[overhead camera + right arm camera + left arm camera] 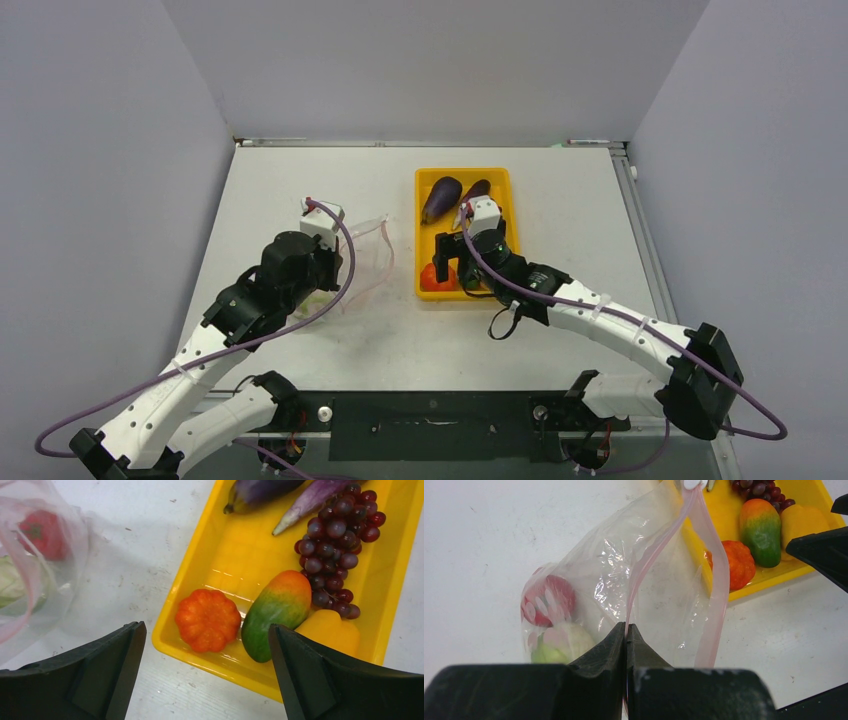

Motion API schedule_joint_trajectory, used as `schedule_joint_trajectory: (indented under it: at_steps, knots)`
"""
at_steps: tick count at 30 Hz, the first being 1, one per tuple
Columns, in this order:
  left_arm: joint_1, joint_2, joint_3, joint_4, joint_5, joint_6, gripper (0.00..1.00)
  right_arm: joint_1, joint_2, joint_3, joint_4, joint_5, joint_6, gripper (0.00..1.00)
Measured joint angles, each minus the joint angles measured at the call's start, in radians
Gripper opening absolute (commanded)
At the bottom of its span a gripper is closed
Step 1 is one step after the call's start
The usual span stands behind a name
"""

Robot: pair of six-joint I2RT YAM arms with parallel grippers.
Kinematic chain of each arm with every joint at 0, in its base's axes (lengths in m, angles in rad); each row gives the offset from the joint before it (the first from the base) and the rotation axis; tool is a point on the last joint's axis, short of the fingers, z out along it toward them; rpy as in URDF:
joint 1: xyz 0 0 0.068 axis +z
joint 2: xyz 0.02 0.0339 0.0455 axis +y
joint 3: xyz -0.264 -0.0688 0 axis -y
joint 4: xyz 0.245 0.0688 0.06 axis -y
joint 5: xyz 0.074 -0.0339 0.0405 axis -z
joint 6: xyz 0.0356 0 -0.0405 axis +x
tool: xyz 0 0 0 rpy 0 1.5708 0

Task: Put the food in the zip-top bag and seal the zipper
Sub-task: Pick up the fake fruit from the bin.

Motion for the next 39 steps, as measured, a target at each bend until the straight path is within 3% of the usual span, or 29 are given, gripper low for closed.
schedule_joint_trajectory:
  at_steps: [4, 7, 17, 39]
  knots:
    - [0.0, -0.001, 0.0, 0.0, 0.0, 0.0, 0.0, -0.023, 0.001, -0.021, -0.009, -0.018, 0.0, 1.0]
    - [0.0, -0.001, 0.0, 0.0, 0.0, 0.0, 0.0, -0.04, 0.013, -0.023, -0.003, -0.049, -0.001, 0.93]
    - [0.0, -0.001, 0.0, 0.0, 0.0, 0.0, 0.0, -0.109, 0.153, -0.027, 0.042, -0.226, -0.012, 0.9]
    - [0.002, 0.0, 0.0, 0.0, 0.0, 0.0, 0.0, -0.161, 0.362, -0.012, 0.139, -0.39, -0.036, 0.9]
